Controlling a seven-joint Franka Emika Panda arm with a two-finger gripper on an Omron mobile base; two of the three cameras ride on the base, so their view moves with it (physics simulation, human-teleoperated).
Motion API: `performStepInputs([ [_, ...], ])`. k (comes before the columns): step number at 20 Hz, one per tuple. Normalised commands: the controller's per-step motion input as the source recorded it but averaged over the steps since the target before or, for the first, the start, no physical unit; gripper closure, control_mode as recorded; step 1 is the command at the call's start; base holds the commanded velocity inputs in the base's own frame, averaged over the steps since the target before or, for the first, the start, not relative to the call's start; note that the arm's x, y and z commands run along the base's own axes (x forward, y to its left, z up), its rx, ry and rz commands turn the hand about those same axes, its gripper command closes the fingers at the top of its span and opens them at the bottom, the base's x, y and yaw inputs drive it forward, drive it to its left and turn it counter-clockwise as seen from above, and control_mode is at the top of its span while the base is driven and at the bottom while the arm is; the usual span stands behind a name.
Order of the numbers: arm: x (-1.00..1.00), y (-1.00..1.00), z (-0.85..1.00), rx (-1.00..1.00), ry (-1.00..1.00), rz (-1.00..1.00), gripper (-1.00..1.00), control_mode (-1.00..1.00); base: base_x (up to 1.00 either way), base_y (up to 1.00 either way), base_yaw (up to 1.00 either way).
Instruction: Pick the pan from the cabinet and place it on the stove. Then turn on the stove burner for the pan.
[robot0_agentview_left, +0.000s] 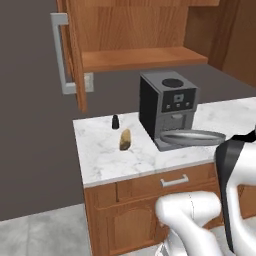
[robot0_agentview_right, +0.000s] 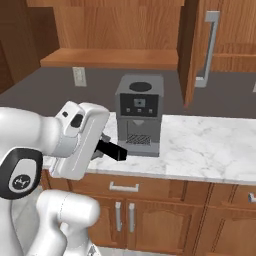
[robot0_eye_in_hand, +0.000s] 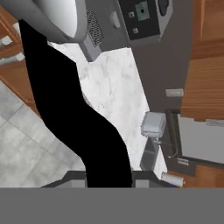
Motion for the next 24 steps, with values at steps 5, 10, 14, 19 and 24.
performStepInputs([
  [5,0.00,0.00,0.00,0.00,0.00,0.00,1.00,1.00,-0.63,-0.51,-0.20],
  [10,0.00,0.00,0.00,0.00,0.00,0.00,1.00,1.00,-0.46,-0.63,-0.20],
  [14,0.00,0.00,0.00,0.00,0.00,0.00,1.00,1.00,-0.21,-0.57,-0.23],
  [19,0.00,0.00,0.00,0.00,0.00,0.00,1.00,1.00,-0.09,-0.49,-0.25],
  [24,0.00,0.00,0.00,0.00,0.00,0.00,1.00,1.00,-0.02,-0.50,-0.26],
])
